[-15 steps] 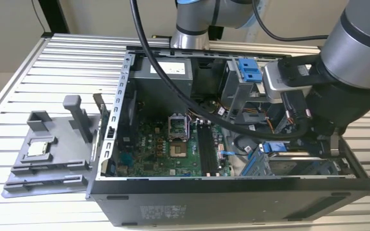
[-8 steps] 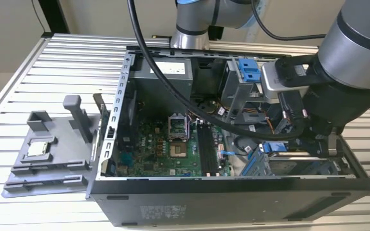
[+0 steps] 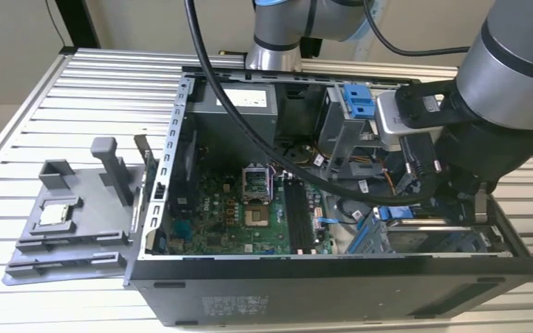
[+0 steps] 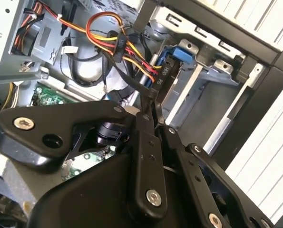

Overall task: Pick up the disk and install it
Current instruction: 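Insert the second disk wire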

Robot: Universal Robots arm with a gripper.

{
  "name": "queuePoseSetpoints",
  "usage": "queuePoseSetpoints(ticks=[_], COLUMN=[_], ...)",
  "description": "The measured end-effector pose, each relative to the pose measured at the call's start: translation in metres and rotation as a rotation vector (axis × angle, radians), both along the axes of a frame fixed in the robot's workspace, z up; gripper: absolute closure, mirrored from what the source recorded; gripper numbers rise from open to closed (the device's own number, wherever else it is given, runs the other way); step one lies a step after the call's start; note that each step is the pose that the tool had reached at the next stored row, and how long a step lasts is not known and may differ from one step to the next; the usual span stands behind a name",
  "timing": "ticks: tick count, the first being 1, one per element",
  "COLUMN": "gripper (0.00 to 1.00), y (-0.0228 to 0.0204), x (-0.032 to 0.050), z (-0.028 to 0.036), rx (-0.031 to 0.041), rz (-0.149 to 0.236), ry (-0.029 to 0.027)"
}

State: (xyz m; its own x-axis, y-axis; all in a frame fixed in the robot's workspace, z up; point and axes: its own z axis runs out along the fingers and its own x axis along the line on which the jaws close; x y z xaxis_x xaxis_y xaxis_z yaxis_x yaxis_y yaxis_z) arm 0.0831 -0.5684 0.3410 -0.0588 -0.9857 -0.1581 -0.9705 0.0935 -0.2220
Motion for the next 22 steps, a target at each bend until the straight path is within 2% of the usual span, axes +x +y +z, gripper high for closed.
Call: queuePoseSetpoints(ticks=[2,3,5,8,9,13,18,22], gripper=[1.0,1.0,1.0,1.0,1.0,1.0,1.0,1.0], y=[0.0,0.0,-0.0001,-0.0001,0.0,-0.0001,-0.0001,-0.0001], x=[-0.0001,-0.0002,-0.0009,-0.0028,-0.0039,-0.0083,-0.0099,-0.01], z=[-0.0001,-0.0001,-0.0002,0.0,-0.0001,-0.0001,-0.0001,-0.0001], rx=[-0.0106,-0.0147,-0.0165,-0.0176,-0.0175,-0.0178,-0.018,-0.0179], rz=[0.0,0.0,0.0,0.0,0.0,0.0,0.0,0.001], ry=[-0.011,-0.0144,-0.0158,-0.0168,-0.019,-0.0348,-0.0469,-0.0477])
